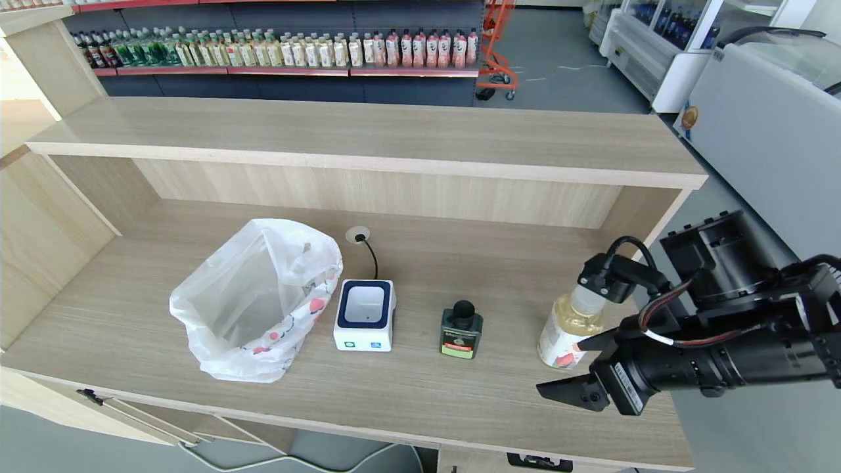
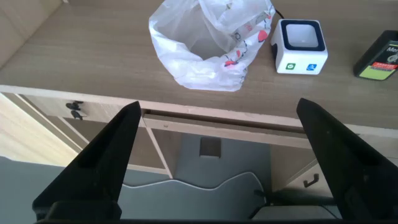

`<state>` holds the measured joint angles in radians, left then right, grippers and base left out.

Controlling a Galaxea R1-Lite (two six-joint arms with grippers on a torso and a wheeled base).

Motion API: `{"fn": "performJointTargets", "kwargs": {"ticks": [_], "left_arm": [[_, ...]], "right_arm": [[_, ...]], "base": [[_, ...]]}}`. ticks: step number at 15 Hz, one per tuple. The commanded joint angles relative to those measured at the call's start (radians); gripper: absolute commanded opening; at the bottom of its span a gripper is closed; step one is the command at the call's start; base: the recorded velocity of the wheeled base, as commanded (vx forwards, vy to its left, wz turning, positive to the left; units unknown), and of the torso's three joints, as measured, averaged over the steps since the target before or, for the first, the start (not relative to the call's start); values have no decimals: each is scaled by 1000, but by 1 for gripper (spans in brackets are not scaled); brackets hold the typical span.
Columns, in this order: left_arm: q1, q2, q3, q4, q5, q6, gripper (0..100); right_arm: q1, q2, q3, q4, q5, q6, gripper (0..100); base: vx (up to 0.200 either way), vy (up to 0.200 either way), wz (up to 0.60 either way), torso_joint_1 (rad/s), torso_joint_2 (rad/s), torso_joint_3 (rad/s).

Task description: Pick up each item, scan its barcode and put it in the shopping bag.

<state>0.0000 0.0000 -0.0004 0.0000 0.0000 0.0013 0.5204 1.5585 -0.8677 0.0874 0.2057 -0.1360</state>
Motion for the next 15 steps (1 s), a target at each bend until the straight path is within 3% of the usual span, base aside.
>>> {"fn": "performJointTargets", "kwargs": {"ticks": [1,5,15], "left_arm": [[0,2,0,0,0,0,100],[0,2,0,-2,0,0,100],[0,2,-1,-2,0,0,100]], "right_arm": [[21,129,-31,-26,0,-28,100],[21,233,-36,-179,0,-145,100],[33,463,-252,-285,27,-310,100]], "base": [[0,0,0,0,0,0],[0,0,0,0,0,0],[0,0,0,0,0,0]]}}
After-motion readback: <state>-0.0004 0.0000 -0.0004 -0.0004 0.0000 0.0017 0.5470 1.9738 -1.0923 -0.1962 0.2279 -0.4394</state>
